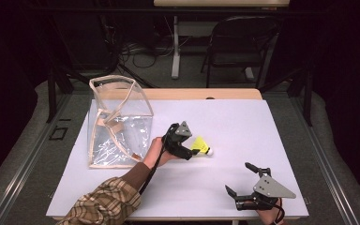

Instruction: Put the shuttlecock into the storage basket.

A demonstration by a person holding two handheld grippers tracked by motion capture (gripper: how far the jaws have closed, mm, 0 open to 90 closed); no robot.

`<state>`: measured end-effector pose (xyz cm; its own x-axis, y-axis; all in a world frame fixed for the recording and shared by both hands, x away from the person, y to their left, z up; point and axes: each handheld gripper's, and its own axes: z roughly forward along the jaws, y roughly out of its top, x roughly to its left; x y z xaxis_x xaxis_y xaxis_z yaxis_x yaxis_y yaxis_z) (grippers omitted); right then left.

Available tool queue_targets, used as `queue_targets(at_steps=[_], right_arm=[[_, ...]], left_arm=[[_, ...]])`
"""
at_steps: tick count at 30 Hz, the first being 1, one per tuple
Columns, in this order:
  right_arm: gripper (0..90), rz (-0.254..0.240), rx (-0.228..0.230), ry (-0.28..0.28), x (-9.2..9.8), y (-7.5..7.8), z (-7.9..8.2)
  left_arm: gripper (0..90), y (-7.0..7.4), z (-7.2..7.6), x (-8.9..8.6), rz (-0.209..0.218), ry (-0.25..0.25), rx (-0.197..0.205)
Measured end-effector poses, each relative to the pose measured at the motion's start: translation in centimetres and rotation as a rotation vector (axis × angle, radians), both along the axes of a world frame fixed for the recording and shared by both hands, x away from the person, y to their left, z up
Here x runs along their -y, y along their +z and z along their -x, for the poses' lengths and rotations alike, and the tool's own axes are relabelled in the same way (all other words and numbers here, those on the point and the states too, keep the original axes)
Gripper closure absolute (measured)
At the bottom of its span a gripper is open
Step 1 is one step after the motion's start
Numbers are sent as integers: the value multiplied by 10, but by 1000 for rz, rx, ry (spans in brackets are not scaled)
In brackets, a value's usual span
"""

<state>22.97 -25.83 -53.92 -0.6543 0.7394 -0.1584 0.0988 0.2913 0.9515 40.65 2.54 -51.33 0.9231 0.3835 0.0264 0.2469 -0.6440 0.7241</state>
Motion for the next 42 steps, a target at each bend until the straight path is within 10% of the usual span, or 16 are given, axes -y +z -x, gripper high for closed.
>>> queue_targets(at_steps=[18,42], right_arm=[[12,7,-3,-1,-1,-1,0],[16,14,-6,-5,-1,-1,0]], left_arm=[[559,-10,-10,8,-32,-50,-36],[879,-3,-6,14,-55,-208,19]])
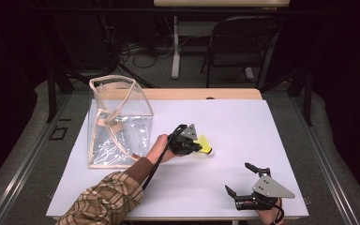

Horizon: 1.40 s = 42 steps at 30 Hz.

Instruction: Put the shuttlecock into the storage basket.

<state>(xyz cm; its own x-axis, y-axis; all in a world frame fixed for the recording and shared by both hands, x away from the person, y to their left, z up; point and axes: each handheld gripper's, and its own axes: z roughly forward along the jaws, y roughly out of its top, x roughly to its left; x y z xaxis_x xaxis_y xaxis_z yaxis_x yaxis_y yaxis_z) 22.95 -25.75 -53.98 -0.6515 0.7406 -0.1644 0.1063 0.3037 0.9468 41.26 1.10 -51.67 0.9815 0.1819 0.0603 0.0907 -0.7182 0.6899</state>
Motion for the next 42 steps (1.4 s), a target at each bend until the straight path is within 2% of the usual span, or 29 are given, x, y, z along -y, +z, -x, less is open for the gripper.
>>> queue_targets(at_steps=[5,9,42], right_arm=[[17,3,3,-1,0,0,0],[17,2,3,-2,0,0,0],[18,2,8,-3,1,0,0]], left_arm=[[894,3,4,3,-5,-50,20],[895,9,6,4,-8,-57,38],[892,51,14,0,64,-57,98]])
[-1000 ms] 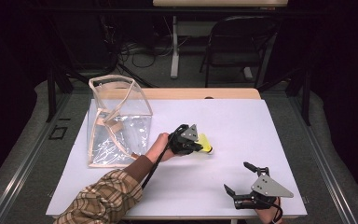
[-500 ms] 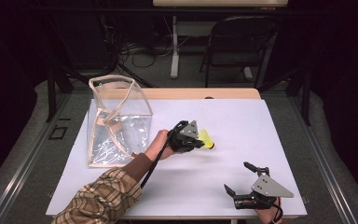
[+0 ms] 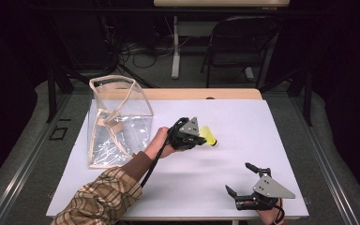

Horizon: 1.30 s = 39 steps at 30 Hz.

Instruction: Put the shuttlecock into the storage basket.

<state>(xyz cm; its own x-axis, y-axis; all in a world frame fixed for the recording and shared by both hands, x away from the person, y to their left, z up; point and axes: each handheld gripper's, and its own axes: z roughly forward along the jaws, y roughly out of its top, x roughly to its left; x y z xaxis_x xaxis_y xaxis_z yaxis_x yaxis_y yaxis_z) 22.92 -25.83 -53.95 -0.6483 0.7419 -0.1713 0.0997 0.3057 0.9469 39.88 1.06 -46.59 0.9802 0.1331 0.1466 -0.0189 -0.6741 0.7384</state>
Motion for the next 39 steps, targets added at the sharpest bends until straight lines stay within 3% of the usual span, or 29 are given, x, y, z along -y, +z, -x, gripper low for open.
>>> queue_targets(at_steps=[9,23,39], right_arm=[[19,-1,-3,-1,0,0,0],[20,0,-6,-2,0,0,0],[20,1,-6,-2,-1,0,0]], left_arm=[[893,17,-2,-7,37,17,18],[893,38,-3,-10,57,13,64],[893,55,-4,-10,78,17,88]])
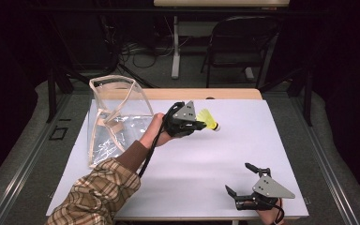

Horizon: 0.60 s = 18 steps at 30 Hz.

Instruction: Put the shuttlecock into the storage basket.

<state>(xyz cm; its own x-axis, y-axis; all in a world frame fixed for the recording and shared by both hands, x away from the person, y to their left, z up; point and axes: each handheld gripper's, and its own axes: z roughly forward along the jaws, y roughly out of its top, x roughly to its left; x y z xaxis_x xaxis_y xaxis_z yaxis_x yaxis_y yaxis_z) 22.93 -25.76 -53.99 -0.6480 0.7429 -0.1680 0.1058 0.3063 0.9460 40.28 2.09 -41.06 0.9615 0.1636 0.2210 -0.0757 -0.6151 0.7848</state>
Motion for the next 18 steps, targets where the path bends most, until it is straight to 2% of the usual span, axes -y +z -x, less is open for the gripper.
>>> queue_targets(at_steps=[18], right_arm=[[20,-1,1,1,0,0,0]], left_arm=[[894,20,-5,-3,19,18,39]])
